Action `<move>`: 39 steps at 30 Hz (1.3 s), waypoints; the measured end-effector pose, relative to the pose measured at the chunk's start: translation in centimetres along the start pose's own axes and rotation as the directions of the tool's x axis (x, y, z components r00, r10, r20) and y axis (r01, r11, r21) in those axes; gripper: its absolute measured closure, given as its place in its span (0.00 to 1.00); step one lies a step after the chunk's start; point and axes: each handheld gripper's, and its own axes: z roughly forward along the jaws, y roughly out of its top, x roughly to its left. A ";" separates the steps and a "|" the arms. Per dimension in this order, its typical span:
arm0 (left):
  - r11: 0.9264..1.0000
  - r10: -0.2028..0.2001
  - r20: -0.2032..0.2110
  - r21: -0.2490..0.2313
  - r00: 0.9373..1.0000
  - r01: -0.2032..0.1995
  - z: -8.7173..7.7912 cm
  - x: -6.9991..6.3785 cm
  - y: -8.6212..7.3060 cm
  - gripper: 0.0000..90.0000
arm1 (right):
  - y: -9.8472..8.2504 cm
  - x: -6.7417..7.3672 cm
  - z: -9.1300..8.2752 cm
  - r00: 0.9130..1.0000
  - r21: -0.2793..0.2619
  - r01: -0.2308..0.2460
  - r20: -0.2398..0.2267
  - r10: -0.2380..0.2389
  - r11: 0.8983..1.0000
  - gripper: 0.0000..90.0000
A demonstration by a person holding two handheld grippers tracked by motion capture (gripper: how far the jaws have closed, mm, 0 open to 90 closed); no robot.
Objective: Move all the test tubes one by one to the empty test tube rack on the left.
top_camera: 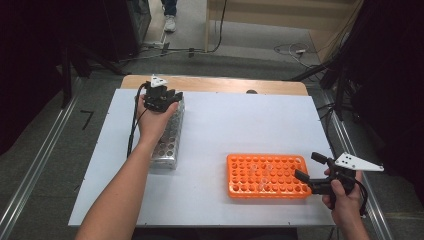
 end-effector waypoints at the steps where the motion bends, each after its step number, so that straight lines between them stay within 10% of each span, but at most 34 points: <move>1: 1.000 -0.007 0.003 -0.006 1.000 0.007 -0.1 0.0 0.0 0.60 | 0.0 0.0 0.0 1.000 0.000 0.000 0.000 0.000 1.000 0.00; 16: 0.998 -0.039 0.112 -0.052 0.993 0.045 -4.7 -0.9 -0.6 0.03 | 0.1 0.6 0.5 1.000 0.013 0.016 -0.016 -0.016 1.000 0.00; 39: 0.994 0.063 0.214 -0.104 0.975 -0.041 -12.4 -5.5 -4.4 0.00 | 0.2 2.8 2.4 0.996 0.060 0.026 -0.089 -0.020 0.998 0.04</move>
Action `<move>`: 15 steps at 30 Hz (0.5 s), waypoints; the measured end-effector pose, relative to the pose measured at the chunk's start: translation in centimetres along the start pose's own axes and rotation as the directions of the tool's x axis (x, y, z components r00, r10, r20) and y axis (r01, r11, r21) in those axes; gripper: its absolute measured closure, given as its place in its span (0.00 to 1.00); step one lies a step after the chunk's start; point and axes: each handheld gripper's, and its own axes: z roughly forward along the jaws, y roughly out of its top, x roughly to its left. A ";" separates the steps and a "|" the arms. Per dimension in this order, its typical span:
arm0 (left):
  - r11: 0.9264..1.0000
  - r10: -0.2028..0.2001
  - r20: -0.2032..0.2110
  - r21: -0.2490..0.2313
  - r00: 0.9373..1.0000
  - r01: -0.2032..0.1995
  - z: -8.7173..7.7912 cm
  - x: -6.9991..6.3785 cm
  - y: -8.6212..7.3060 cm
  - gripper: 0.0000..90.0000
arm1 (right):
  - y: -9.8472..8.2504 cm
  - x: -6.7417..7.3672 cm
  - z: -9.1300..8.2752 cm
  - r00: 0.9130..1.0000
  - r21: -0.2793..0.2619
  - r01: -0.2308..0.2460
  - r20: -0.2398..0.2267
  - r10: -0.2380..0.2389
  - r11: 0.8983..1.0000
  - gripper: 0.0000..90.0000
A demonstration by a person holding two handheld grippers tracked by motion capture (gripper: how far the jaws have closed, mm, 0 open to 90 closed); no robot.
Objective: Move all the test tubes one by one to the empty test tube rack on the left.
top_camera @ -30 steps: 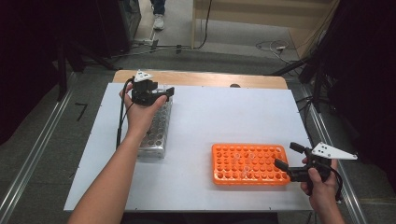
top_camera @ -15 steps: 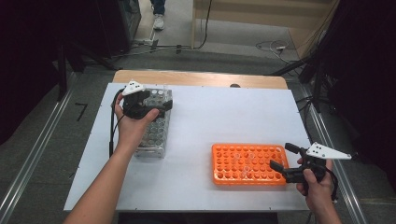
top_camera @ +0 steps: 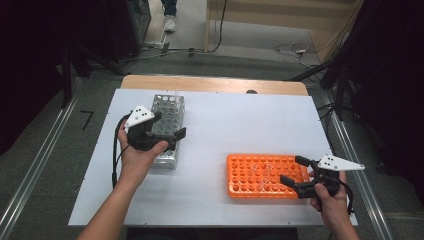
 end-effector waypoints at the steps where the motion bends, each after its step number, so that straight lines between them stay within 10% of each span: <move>1: 1.000 0.005 0.003 0.001 1.000 -0.005 -0.3 -0.3 -0.2 0.00 | 0.0 0.1 0.2 1.000 0.006 0.002 -0.002 -0.002 1.000 0.04; 15: 1.000 0.015 0.033 -0.001 0.999 -0.015 -3.1 -3.5 -2.9 0.00 | -0.2 1.2 2.2 1.000 0.080 0.013 -0.009 -0.013 0.997 0.42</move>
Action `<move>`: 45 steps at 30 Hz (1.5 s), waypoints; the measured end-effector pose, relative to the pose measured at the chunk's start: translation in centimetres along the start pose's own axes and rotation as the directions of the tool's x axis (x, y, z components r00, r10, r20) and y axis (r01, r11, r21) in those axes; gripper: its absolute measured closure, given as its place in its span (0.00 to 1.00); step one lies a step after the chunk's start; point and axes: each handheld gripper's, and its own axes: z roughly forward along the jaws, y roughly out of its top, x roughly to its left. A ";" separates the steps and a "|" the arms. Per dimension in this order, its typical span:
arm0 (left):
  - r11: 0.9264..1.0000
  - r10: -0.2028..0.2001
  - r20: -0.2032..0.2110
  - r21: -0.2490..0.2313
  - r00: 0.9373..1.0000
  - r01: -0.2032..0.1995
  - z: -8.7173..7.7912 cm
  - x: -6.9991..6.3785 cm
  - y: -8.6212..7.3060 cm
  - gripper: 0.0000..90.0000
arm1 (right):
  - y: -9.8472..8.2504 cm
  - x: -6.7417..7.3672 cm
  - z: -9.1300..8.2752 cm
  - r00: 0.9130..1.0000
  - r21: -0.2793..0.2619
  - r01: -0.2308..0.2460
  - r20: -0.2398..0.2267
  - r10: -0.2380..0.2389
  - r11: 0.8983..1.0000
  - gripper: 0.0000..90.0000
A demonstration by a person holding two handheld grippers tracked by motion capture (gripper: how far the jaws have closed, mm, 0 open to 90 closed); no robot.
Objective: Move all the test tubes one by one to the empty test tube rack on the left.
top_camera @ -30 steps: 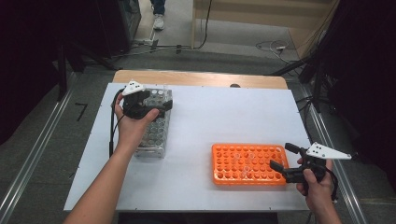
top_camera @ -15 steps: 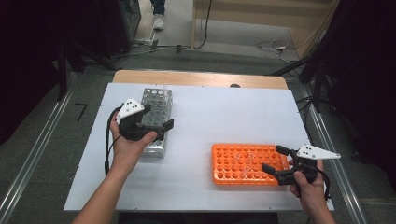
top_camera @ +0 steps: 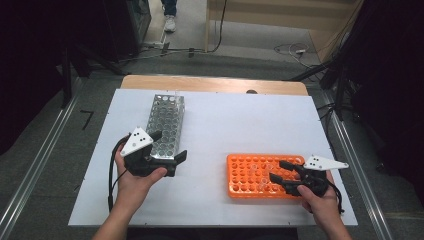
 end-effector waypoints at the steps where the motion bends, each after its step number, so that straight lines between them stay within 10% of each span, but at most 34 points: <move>1: 1.000 0.002 0.003 0.003 1.000 -0.002 -0.1 -0.2 -0.2 0.00 | 0.0 0.1 0.2 1.000 0.006 0.007 0.003 -0.007 1.000 0.44; 23: 0.999 -0.022 0.060 0.043 0.998 0.019 -0.5 -2.5 -3.2 0.00 | 0.1 1.3 2.7 0.997 0.095 0.062 0.042 -0.066 0.994 0.75; 45: 0.999 -0.012 0.068 0.040 0.998 0.009 -0.3 -2.9 -3.0 0.00 | 1.4 1.5 1.1 0.995 0.026 0.053 0.088 -0.055 0.998 0.82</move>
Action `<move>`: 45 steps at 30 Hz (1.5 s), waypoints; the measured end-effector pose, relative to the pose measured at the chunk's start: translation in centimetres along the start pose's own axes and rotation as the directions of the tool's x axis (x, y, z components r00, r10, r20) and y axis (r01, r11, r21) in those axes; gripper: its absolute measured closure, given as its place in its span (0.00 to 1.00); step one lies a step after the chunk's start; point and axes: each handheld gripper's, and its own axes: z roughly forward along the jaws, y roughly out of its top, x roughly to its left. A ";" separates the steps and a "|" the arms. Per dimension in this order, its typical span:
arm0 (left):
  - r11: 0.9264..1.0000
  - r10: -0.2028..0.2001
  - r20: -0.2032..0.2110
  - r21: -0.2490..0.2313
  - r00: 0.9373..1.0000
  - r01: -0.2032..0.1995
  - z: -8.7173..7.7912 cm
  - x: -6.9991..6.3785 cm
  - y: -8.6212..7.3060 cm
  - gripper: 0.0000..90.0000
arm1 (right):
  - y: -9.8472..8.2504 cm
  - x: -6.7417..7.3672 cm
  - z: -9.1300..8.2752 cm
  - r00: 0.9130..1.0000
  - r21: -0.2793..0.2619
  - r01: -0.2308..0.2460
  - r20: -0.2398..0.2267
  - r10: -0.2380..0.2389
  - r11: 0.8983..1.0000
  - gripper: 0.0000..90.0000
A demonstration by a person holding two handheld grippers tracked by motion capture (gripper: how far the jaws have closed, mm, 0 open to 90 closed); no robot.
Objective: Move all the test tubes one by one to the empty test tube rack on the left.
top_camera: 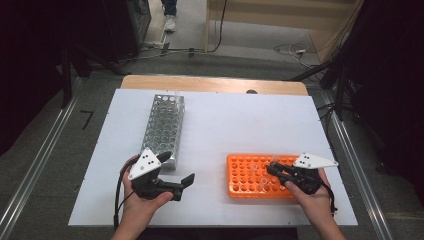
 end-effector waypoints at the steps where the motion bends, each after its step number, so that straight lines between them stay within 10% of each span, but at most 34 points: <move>1: 1.000 0.000 0.000 0.000 1.000 0.000 0.0 0.0 0.0 0.00 | 0.1 0.0 -0.1 1.000 -0.004 -0.003 0.006 0.003 1.000 0.82; 12: 1.000 0.000 0.007 -0.007 1.000 0.000 -0.2 -0.3 0.3 0.00 | 1.6 -0.2 -2.2 1.000 -0.098 -0.028 0.006 0.029 0.995 0.83; 27: 1.000 0.021 0.044 -0.009 0.999 -0.020 0.0 -1.4 0.8 0.00 | 3.9 3.0 -3.6 0.998 -0.200 -0.010 -0.070 -0.004 0.980 0.83; 45: 0.999 0.033 0.118 -0.017 0.992 -0.031 0.6 -2.9 1.1 0.03 | 3.9 8.0 -0.4 0.974 -0.149 0.050 -0.210 -0.081 0.988 0.83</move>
